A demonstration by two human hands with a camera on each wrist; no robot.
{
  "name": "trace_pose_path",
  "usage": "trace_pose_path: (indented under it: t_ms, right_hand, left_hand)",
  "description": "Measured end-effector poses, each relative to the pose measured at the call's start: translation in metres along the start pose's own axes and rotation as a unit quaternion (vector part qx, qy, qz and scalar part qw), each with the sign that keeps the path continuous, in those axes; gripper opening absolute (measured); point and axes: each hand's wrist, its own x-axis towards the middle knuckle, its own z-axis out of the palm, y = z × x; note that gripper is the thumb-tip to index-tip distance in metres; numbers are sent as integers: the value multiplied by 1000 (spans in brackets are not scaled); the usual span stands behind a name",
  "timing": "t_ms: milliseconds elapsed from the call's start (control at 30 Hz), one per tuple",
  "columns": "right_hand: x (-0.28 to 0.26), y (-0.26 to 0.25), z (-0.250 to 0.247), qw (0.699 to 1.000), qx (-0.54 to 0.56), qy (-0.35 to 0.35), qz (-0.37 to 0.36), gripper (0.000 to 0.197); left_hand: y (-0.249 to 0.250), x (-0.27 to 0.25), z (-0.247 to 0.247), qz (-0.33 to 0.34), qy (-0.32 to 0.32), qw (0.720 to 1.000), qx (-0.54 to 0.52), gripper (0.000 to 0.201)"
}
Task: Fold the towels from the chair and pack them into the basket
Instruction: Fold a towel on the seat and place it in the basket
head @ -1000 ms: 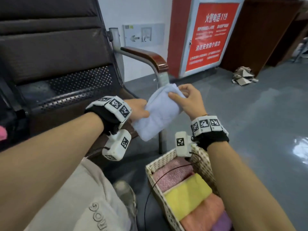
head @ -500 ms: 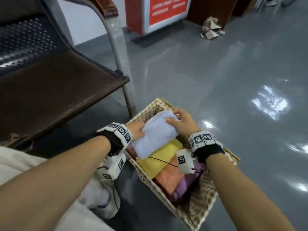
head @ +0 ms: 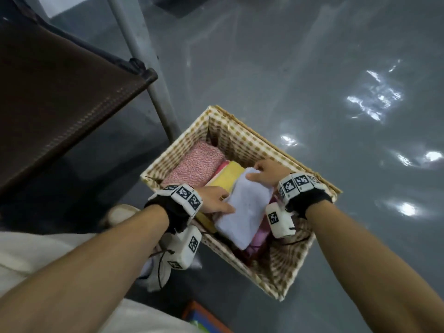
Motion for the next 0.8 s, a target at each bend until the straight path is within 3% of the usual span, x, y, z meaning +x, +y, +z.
trace_pose_path:
  t_ms: [67, 300, 367, 567, 667, 800]
  right_hand:
    - [-2, 5, 6, 1000, -17, 11, 22, 35]
    - [-11, 4, 30, 997, 9, 21, 77, 43]
    - [-15, -3, 22, 997, -25, 29, 60, 36]
    - [-36, -72, -33, 988, -28, 91, -121, 18]
    - [-53, -137, -79, 969, -1, 109, -220, 16]
    - [-89, -243, -132, 932, 141, 98, -320, 1]
  left_hand:
    - [2, 7, 12, -7, 5, 1000, 0, 36]
    - [2, 2, 18, -38, 72, 995, 64, 17]
    - [4, -10, 4, -39, 105, 993, 30, 31]
    - [4, -78, -61, -12, 273, 960, -56, 22]
    - [-3, -130, -94, 0, 340, 935, -96, 17]
    - [-20, -215, -123, 14, 421, 897, -132, 16]
